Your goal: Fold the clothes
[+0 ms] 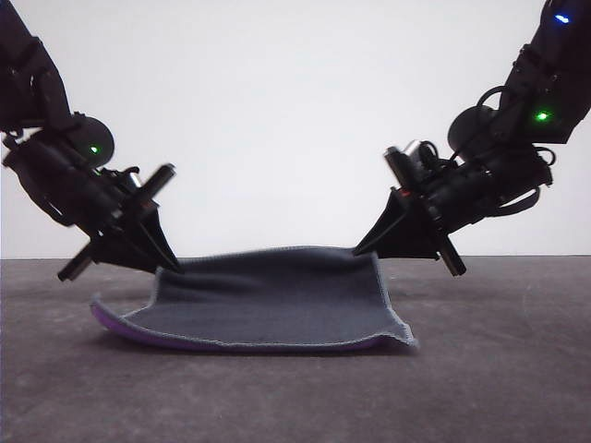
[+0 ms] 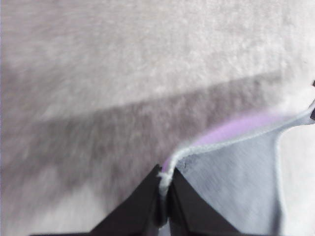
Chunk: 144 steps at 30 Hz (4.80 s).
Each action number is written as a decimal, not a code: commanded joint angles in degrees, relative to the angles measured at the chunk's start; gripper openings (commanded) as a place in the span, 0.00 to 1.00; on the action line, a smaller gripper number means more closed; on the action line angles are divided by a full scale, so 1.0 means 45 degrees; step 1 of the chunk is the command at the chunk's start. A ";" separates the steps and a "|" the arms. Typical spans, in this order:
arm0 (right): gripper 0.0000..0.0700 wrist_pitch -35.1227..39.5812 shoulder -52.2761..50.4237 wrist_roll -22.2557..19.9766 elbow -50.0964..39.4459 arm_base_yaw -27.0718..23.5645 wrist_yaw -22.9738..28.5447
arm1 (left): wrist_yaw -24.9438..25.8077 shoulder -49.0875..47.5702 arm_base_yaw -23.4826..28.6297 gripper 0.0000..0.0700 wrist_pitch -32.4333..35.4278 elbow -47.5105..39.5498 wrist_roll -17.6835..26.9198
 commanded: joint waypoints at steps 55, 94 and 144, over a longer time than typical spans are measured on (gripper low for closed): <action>0.24 -0.8862 0.0272 -0.5238 0.0615 0.0403 -0.1365 | 0.1280 0.0121 -0.0367 0.41 -0.7487 0.0552 0.4168; 0.69 -0.9935 -0.6671 -0.5940 0.0620 0.0262 0.3749 | -0.4889 -0.5388 -0.0252 0.56 -0.6154 0.0613 0.2962; 0.69 0.0993 -0.4842 0.1187 -0.6841 0.1122 0.1971 | -0.5530 -0.7805 0.1911 0.56 -0.4981 -0.3800 0.2342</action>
